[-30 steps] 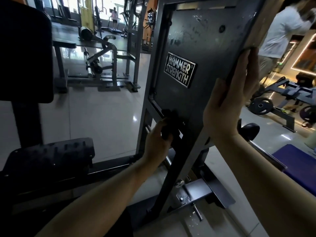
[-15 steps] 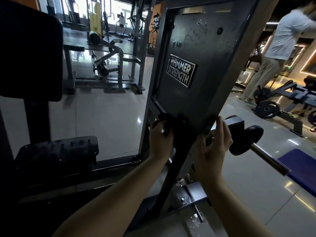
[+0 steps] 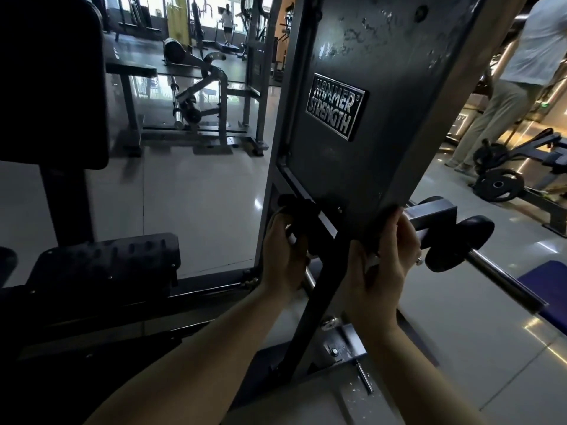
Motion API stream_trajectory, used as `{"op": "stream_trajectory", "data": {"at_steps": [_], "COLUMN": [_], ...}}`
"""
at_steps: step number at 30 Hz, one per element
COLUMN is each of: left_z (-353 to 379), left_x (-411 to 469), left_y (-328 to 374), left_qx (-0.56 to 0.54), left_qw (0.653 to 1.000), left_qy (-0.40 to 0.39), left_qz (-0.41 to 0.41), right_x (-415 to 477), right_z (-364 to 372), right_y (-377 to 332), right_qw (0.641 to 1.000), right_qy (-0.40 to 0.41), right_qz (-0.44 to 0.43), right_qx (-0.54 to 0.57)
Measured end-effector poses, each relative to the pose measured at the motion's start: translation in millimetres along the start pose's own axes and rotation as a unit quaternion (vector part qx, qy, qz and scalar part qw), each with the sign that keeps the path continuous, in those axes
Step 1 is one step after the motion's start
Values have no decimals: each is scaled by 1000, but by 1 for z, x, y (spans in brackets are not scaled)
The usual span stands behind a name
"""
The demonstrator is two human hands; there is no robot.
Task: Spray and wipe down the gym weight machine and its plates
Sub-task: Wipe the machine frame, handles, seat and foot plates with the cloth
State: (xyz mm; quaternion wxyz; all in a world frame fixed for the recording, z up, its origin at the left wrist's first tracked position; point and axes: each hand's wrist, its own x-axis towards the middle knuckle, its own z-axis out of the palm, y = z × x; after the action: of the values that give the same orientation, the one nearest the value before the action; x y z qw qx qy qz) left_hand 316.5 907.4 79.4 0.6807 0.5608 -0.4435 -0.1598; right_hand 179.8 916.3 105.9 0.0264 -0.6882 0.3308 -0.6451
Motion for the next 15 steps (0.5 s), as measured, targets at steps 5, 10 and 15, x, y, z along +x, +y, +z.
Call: {"op": "stream_trajectory", "data": {"at_steps": [5,10,15], "left_z": [10,-13,-20], "left_x": [40,103,91], "left_y": [-13,-22,-20], "left_qx": [-3,51,85], "left_qw": [1000,990,994], "left_qy": [10,115,30], "left_qz": [-16,-57,-56], "right_x": [-2,-3,-7], "right_z": [1,-8,-6], "right_y": [4,10,13], "right_qw": [1000,1000,999], "right_qy": [-6,-29,-26], "right_qz": [4,1,8], "right_qx": [1,12,17]}}
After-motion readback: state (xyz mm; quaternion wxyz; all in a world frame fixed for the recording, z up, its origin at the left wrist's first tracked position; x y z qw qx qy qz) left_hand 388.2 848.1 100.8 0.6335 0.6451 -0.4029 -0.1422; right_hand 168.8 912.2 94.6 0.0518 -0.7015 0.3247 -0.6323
